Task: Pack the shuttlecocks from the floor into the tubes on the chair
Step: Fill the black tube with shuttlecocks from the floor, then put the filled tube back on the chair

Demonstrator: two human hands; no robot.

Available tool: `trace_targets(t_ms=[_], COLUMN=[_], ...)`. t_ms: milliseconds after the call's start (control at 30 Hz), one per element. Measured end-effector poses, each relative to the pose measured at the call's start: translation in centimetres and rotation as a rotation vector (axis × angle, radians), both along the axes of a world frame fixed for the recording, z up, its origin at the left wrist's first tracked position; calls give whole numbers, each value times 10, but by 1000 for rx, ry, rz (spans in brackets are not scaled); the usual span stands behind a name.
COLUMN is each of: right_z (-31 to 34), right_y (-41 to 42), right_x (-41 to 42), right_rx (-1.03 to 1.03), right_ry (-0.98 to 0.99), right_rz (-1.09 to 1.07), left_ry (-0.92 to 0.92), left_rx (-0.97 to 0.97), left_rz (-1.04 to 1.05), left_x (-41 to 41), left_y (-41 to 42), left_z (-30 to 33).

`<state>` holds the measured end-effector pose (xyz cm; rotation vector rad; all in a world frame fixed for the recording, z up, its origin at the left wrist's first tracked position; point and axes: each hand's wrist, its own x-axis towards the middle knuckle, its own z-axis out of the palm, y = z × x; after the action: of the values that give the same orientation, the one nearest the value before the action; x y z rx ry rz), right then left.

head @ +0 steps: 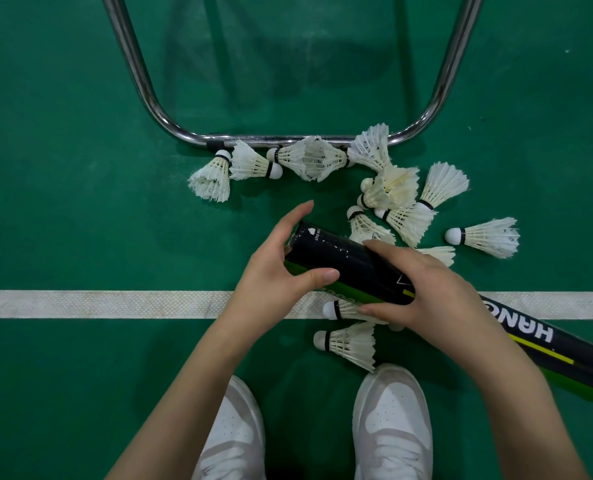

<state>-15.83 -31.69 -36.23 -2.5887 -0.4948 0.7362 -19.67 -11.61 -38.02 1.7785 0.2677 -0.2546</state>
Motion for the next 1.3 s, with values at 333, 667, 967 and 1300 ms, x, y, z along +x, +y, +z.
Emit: trace_targets(t_ms=[333, 667, 967, 1300], right_z=[34, 166, 241, 280], right_y=[4, 23, 29, 34], right_x=[16, 34, 19, 125], right_rx=[109, 387, 680, 589], right_ry=[-102, -332, -283, -611], right_rz=[-2, -10, 32, -82], left_ry=[-148, -400, -629, -782], left_rx=[84, -190, -225, -177], left_rz=[138, 345, 397, 343], left_x=[9, 17, 7, 56], left_y=[0, 2, 0, 23], left_z=[37, 171, 270, 345])
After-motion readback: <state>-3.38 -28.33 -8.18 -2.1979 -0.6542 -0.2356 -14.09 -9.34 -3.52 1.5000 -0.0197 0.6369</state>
